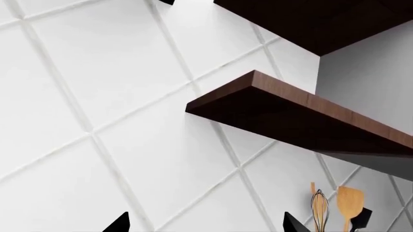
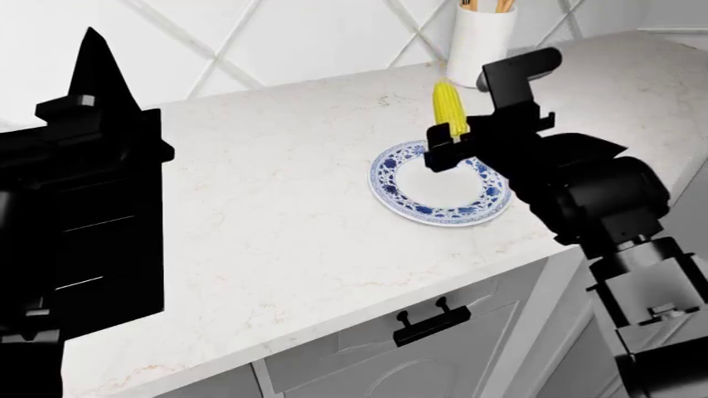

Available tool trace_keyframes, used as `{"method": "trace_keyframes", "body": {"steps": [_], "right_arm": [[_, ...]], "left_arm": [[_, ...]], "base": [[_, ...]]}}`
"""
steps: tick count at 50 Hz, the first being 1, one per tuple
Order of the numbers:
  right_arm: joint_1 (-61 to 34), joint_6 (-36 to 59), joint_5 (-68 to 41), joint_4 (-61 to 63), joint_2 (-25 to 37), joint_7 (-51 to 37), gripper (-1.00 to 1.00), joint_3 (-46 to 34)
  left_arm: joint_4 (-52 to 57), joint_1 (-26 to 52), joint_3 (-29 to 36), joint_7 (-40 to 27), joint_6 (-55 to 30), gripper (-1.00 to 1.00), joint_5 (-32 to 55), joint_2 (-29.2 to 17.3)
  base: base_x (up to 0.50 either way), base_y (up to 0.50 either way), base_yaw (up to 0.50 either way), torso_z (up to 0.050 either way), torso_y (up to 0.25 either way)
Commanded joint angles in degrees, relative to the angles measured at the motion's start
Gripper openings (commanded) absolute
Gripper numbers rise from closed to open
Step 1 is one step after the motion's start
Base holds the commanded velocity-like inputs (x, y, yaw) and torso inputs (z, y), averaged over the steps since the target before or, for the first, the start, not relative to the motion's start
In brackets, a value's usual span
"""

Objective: Pick the corn from the top rack in the oven and place it on the plate on the counter.

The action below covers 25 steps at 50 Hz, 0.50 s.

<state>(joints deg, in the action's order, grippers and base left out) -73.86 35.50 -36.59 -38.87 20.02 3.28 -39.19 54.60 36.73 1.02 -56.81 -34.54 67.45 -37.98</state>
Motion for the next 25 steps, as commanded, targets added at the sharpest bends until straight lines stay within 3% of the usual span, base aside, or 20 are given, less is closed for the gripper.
{"method": "trace_keyframes", "body": {"steps": [1, 25], "right_arm": [[-0.3, -1.0, 1.6, -1.5, -0.7, 1.3, -1.0, -0.2], [1.4, 0.1, 1.1, -0.1, -0.2, 1.1, -1.0, -0.6]], "left_arm": [[0.0, -0.4, 0.2, 0.1, 0.4, 1.0, -0.3, 0.0], [0.0, -0.2, 0.5, -0.2, 0.8, 1.0, 0.0, -0.5]], "base": [[0.0, 0.0, 0.0, 0.0, 0.0], [0.0, 0.0, 0.0, 0.0, 0.0]]}}
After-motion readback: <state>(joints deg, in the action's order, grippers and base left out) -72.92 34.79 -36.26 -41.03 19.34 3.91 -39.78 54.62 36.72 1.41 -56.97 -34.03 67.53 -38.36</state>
